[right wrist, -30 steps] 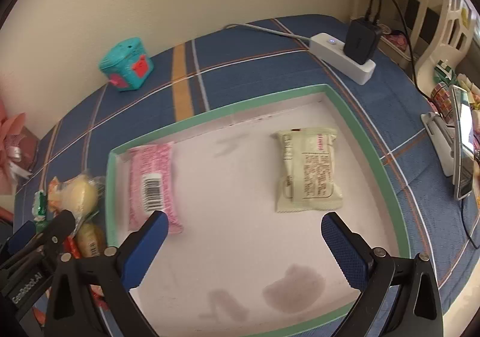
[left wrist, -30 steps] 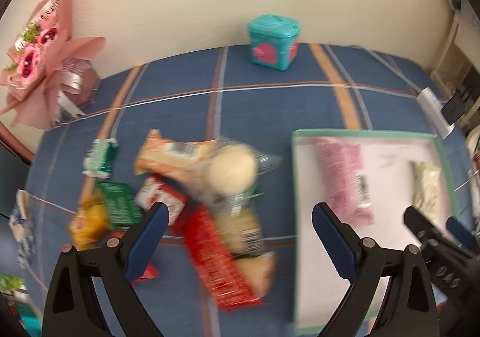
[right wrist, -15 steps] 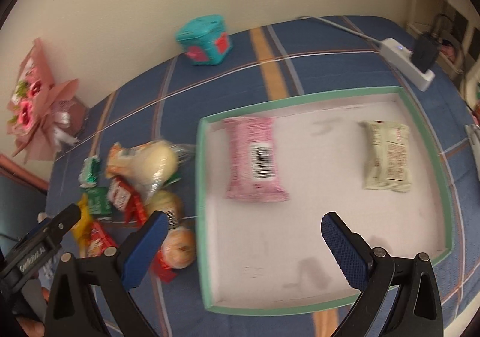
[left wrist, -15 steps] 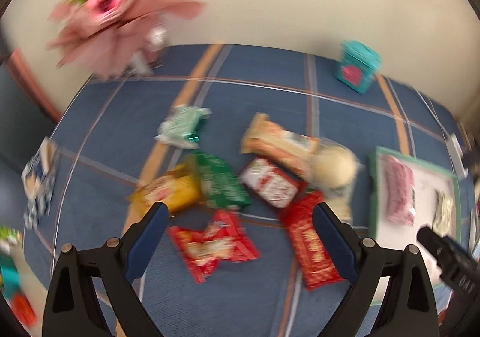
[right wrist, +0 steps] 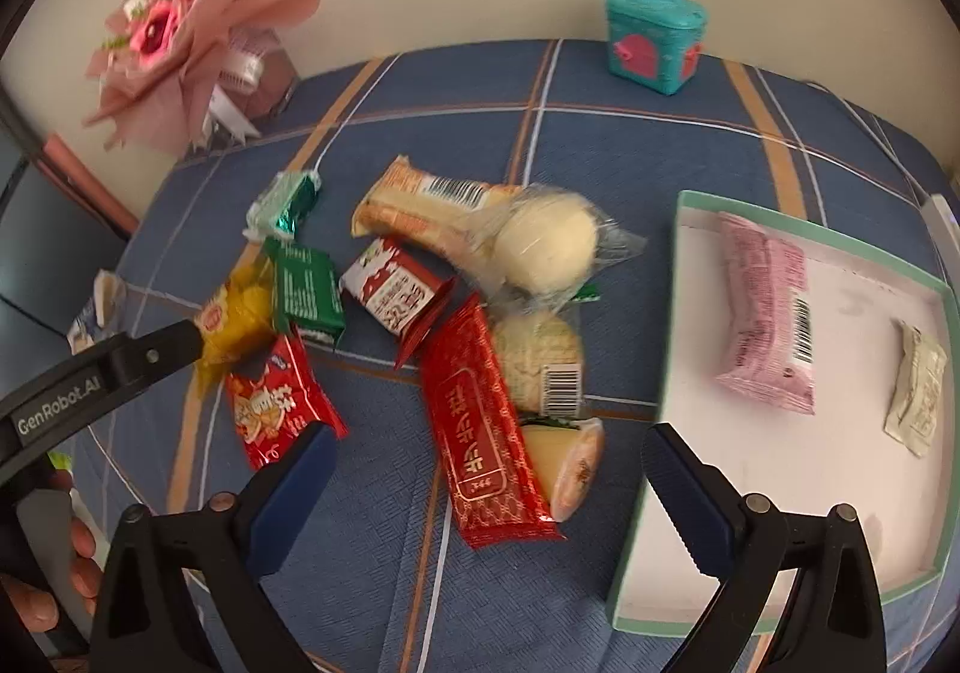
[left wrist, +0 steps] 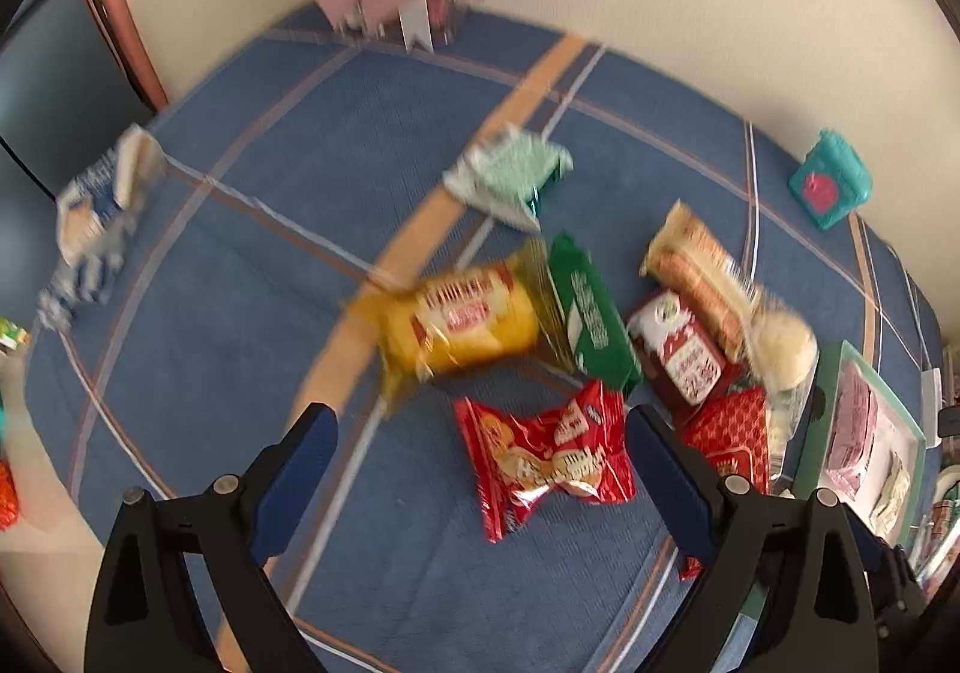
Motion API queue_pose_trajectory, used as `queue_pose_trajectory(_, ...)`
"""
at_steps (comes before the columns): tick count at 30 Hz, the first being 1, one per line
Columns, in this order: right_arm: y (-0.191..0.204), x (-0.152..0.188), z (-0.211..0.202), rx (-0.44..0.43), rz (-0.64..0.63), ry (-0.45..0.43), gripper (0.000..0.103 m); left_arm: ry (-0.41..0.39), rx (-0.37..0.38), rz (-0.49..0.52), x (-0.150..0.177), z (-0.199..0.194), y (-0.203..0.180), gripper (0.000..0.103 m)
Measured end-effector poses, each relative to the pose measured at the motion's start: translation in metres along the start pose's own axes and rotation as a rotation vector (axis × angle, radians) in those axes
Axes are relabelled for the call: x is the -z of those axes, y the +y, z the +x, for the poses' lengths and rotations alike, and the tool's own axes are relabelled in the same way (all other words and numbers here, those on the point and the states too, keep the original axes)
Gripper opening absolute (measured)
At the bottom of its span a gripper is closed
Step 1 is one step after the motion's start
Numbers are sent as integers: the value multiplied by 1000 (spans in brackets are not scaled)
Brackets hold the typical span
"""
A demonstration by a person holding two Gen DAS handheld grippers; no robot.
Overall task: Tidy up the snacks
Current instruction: 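Grasp the red candy packet with the left tool while the right tool grasps the long red stick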
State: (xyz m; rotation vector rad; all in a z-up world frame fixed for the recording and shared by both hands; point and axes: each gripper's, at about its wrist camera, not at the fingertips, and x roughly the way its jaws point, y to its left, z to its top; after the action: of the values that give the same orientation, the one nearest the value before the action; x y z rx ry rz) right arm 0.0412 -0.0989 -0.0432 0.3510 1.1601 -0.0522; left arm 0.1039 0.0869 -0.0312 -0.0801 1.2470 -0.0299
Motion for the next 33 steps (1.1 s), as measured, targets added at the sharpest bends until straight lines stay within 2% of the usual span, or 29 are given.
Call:
queue_pose_trajectory(3, 10, 4, 14, 39, -48, 24, 101, 51, 31, -33, 2, 17, -1, 96)
queue_pose_trajectory(7, 15, 7, 33, 88, -94, 56, 97, 100, 34, -28, 6, 36, -7, 96)
queue_pose_trajectory(18, 37, 21, 62, 254, -258, 65, 93, 177, 28, -34, 15, 70, -17, 95)
queue_pose_trajectory(22, 43, 21, 65, 293, -306, 53, 90, 182, 45, -38, 18, 73, -19, 89)
queue_pose_trajectory(27, 43, 19, 61, 312, -311, 36, 78, 177, 70, -34, 25, 73, -26, 76)
queue_pose_trajectory(32, 42, 16, 58, 293, -300, 34, 68, 175, 91, -29, 20, 71, -37, 61)
queue_pose_trajectory(33, 41, 15, 57, 290, -300, 33, 67, 175, 92, -29, 20, 70, -38, 61)
